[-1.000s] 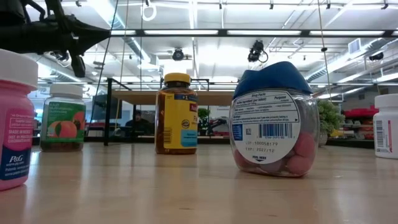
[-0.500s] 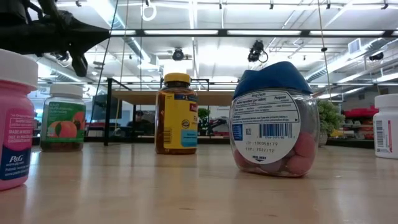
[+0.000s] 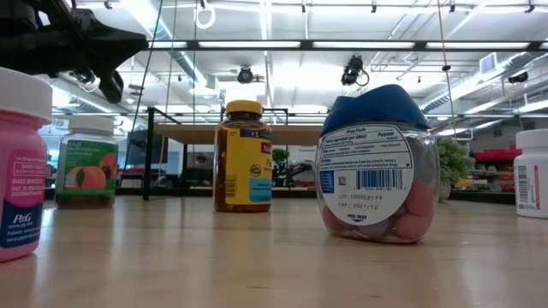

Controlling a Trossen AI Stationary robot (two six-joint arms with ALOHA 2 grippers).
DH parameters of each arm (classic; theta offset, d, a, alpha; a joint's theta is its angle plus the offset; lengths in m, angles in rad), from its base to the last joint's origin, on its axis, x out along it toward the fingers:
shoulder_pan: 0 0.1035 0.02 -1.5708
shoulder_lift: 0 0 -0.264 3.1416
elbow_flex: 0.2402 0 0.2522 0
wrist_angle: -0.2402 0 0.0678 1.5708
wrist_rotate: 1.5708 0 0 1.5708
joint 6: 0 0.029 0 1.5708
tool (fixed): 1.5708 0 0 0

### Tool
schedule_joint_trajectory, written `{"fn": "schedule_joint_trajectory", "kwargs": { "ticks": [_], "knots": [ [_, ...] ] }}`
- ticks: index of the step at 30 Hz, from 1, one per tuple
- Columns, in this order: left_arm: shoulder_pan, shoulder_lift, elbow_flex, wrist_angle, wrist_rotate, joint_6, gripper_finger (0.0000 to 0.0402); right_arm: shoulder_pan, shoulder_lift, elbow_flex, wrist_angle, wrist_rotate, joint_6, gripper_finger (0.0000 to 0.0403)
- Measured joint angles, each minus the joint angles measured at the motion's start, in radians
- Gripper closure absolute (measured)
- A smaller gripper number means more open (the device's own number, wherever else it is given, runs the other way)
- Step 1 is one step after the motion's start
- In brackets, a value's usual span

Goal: Pick and place medicine bottles onto shelf by color
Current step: Put the yellow pill bottle on the shelf

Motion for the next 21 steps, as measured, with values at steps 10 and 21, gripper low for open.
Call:
{"fn": "schedule_joint_trajectory", "kwargs": {
  "ticks": [10,21],
  "knots": [
    [-0.031,0.000,0.000,-0.005,0.001,0.043,0.0363,0.000,0.213,-0.175,0.036,-0.032,0.134,0.0384],
    [-0.031,0.000,0.000,-0.007,0.000,0.094,0.0365,0.000,0.618,-0.259,0.151,-0.132,0.014,0.0384]
  ]
}}
